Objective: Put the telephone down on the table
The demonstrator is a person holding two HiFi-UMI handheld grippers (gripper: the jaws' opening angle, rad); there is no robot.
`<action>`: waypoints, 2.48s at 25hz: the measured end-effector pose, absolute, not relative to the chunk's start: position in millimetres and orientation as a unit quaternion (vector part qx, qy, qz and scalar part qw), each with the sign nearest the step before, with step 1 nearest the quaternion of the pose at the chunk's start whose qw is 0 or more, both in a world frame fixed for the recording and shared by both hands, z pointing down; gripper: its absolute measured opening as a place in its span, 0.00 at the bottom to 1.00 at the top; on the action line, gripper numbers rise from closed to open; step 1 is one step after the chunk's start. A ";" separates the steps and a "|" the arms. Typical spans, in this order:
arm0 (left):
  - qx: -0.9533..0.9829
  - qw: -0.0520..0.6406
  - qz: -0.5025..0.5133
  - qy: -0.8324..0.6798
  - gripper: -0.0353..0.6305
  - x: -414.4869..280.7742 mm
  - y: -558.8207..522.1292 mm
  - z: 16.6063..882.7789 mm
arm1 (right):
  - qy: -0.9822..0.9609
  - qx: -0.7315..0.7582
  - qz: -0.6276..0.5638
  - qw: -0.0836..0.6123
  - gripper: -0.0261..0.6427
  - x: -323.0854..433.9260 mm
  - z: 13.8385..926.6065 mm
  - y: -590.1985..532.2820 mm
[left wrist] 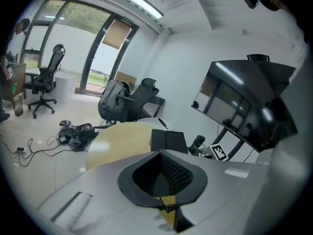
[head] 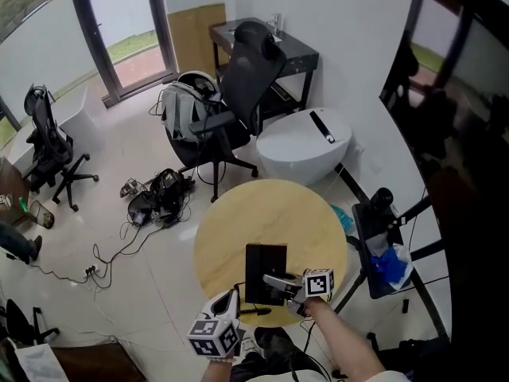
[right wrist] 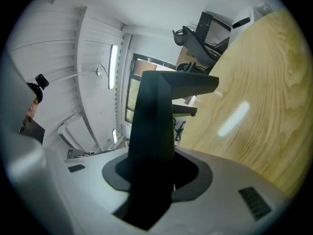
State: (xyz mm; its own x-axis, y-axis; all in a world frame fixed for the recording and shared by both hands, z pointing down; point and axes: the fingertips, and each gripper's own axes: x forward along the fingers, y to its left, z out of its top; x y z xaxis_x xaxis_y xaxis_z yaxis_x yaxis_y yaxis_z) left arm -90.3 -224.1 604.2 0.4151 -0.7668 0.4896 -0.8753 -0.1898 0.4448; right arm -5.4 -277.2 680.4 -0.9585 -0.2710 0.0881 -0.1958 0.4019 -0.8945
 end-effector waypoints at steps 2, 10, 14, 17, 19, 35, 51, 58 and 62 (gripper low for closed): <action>0.770 0.349 0.086 -0.528 0.03 -81.1 -229.4 611.6 | 0.835 -0.139 -0.532 0.021 0.29 0.9 693.3 -280.9; 0.773 0.362 0.098 -0.511 0.03 -64.3 -238.5 624.1 | 0.817 -0.126 -0.562 0.001 0.29 12.0 726.6 -290.7; 0.771 0.365 0.096 -0.513 0.03 -67.5 -243.1 624.8 | 0.816 -0.132 -0.563 -0.013 0.29 13.9 736.7 -293.8; 0.771 0.366 0.096 -0.512 0.03 -68.2 -244.5 625.4 | 0.815 -0.135 -0.563 -0.024 0.29 17.3 750.0 -292.5; 0.771 0.368 0.095 -0.511 0.03 -68.4 -245.6 625.3 | 0.815 -0.134 -0.563 -0.031 0.29 16.3 751.7 -291.0; 0.773 0.376 0.094 -0.503 0.03 -66.2 -249.9 624.8 | 0.835 -0.144 -0.522 -0.097 0.29 26.3 765.2 -283.8; 0.774 0.377 0.096 -0.500 0.03 -64.9 -247.5 625.7 | 0.838 -0.146 -0.505 -0.147 0.34 30.4 771.2 -284.7; 0.774 0.377 0.098 -0.499 0.03 -63.8 -248.0 627.1 | 0.839 -0.157 -0.491 -0.171 0.37 32.5 774.4 -286.7; 0.775 0.376 0.099 -0.498 0.03 -63.1 -247.9 626.5 | 0.843 -0.172 -0.474 -0.188 0.41 35.4 777.4 -287.0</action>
State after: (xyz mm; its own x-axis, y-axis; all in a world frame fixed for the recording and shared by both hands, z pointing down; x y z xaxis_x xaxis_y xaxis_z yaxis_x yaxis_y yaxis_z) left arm -63.1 -247.9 626.5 0.4836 -0.6977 0.5284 -0.8470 -0.2208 0.4836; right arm 35.4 -287.0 777.4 -0.8700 -0.1121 0.4802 -0.4686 0.4908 -0.7345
